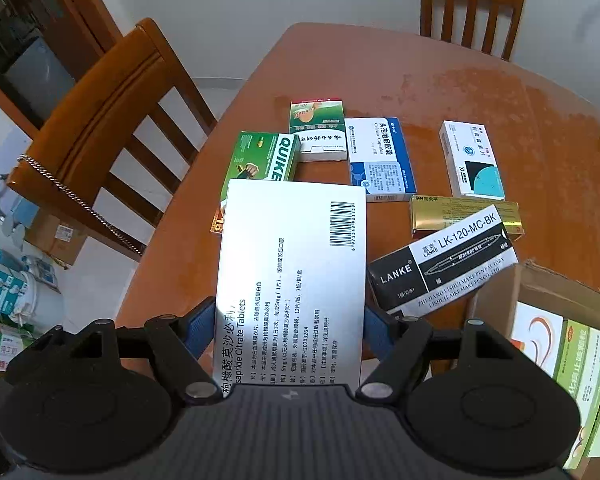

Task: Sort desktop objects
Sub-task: 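Carry the Mosapride citrate box with the right gripper over the cardboard box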

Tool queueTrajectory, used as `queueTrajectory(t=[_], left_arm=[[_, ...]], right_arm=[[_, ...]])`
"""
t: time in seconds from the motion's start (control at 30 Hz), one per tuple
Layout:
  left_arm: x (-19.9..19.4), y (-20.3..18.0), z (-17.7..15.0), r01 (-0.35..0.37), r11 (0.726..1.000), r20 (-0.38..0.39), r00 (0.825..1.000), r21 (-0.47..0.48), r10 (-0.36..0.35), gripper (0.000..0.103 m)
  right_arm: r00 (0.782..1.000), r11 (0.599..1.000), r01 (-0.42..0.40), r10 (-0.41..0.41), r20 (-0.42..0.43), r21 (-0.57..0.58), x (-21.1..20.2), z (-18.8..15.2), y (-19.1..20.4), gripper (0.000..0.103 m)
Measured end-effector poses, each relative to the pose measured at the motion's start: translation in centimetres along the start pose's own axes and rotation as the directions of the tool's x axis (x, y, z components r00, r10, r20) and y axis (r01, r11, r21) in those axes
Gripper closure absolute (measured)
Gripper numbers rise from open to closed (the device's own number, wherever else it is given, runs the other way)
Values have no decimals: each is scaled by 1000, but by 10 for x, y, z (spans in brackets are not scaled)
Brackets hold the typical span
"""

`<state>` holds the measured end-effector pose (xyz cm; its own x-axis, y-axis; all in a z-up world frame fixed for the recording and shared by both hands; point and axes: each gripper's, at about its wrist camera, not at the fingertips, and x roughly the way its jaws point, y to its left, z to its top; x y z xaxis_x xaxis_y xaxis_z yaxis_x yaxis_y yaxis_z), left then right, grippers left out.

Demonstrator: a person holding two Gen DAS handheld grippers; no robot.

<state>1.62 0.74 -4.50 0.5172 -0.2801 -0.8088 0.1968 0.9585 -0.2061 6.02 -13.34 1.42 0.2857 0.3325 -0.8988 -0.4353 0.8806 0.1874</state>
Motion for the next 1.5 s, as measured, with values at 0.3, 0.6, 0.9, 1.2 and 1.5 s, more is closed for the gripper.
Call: queueTrajectory(t=[0.3,0.6,0.9,1.2,1.5], left_arm=[[-7,-31,9,-39,998,10,999,46,38,0],[-8,-59,16,-80,995,26,997,57,79,0],[-3,-81,21,-82,993,20,997,90,81,0],[4,-90,22,-78,992,5,997,98,78,0],[10,-91,24,-65,993,-12,998,97,66,0]], right_arm=[[997,998,-55,54,49,32,-32,-15,-29,24],[991,989,-100,88,105,111,-63,-33,-78,24],[991,979,-78,55,123,188,-77,-49,-123,24],[992,954,-8,-28,119,298,-91,-71,-181,24],[984,914,120,-160,74,388,-102,-93,-239,24]])
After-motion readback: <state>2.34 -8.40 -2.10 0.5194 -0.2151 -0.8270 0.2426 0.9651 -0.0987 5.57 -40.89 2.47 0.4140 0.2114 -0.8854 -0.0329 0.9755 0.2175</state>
